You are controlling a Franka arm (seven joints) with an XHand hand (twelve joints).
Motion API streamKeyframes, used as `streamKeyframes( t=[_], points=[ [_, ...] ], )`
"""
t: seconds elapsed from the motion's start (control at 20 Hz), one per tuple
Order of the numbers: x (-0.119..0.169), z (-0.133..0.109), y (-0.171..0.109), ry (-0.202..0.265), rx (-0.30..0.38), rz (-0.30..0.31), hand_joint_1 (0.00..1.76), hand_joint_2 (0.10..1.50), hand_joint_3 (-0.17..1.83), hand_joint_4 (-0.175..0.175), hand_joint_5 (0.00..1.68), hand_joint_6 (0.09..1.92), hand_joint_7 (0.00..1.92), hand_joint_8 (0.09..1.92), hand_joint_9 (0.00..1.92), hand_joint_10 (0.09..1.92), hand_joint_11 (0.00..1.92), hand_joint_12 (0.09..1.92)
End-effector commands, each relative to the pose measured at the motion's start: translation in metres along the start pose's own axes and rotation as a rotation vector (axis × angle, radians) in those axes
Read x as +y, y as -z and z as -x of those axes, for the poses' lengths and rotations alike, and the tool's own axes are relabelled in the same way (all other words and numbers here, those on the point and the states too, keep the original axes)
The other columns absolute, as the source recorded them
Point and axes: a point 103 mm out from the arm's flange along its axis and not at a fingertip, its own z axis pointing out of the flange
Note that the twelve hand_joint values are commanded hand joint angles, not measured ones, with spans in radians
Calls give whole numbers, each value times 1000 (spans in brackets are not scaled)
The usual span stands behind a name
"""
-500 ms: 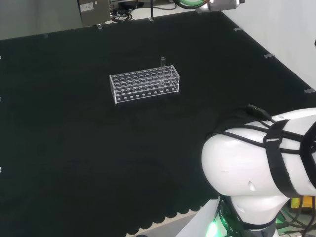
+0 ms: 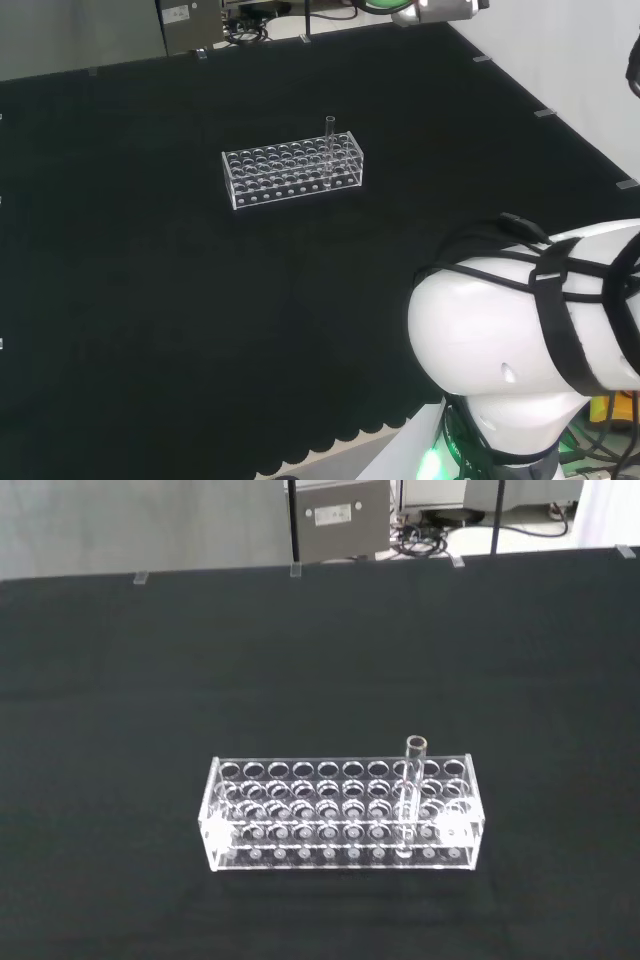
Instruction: Pick up the test tube.
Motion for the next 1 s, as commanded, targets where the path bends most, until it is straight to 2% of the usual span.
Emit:
streamKeyframes(
  t=[0.05, 0.2, 0.4, 0.65, 1.0],
  points=[
    [12, 6, 4, 11, -36, 22, 334, 920, 218, -41, 17, 87, 0, 274, 0, 254, 0, 736],
    [32, 0, 0, 1, -37, 19, 453, 921, 175, -50, 65, 87, 0, 419, 0, 397, 0, 952],
    [58, 12, -5, -24, -45, 1, 534, 918, 147, -67, 141, 87, 1, 643, 0, 604, 0, 1176],
    [86, 26, -10, -52, -59, -32, 556, 918, 144, -73, 178, 87, 40, 745, 0, 753, 0, 1248],
    [120, 39, -32, -71, -62, -149, 558, 919, 148, -72, 199, 87, 67, 771, 0, 795, 0, 1266]
  ],
)
